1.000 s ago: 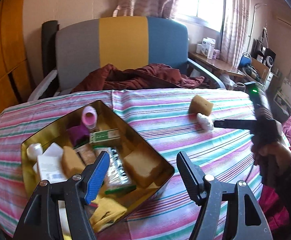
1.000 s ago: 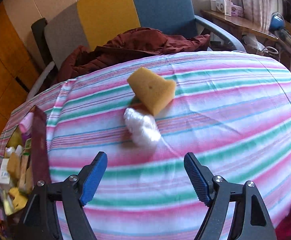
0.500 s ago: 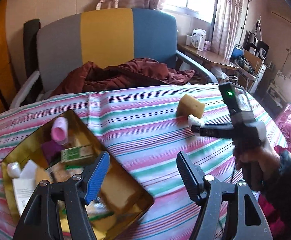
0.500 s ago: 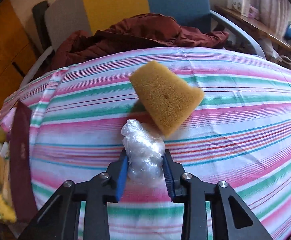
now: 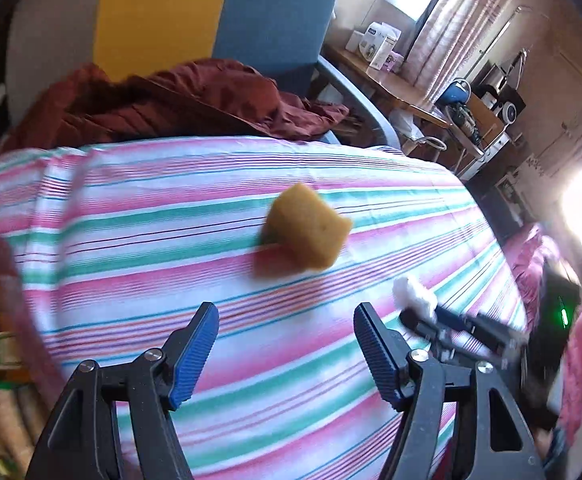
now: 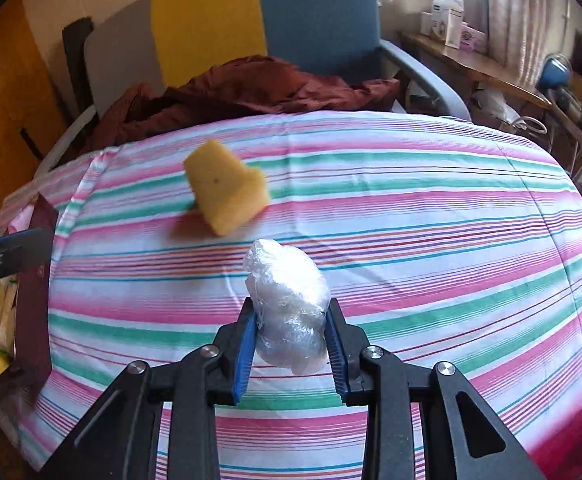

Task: Organize objects
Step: 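Grasp the clear plastic bag with the right gripper while the left grasps the yellow sponge, then carry the yellow sponge and plastic bag in both grippers over the tray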

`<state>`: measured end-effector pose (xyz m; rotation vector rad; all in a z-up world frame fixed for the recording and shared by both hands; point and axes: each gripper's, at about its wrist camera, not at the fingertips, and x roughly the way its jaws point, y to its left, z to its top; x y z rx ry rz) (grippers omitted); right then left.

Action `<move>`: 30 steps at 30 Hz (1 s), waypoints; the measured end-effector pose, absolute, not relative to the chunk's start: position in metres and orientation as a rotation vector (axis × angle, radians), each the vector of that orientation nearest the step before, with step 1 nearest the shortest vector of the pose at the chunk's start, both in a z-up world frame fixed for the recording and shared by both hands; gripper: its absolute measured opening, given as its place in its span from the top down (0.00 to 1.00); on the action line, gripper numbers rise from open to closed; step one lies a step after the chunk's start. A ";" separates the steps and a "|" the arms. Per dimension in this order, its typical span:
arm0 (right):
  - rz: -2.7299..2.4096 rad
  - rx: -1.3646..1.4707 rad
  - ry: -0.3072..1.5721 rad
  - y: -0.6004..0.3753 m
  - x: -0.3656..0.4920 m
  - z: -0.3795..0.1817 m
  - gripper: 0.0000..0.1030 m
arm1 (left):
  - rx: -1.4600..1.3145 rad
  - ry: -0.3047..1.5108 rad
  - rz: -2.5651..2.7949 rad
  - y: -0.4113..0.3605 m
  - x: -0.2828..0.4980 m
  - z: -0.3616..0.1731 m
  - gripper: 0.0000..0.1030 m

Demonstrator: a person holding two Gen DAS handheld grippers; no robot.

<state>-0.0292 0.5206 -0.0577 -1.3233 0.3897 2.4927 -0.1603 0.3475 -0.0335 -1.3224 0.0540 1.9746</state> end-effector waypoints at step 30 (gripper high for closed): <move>2.517 -1.381 0.407 0.523 -0.033 -0.069 0.67 | -1.390 0.050 1.987 0.382 -0.175 -0.076 0.47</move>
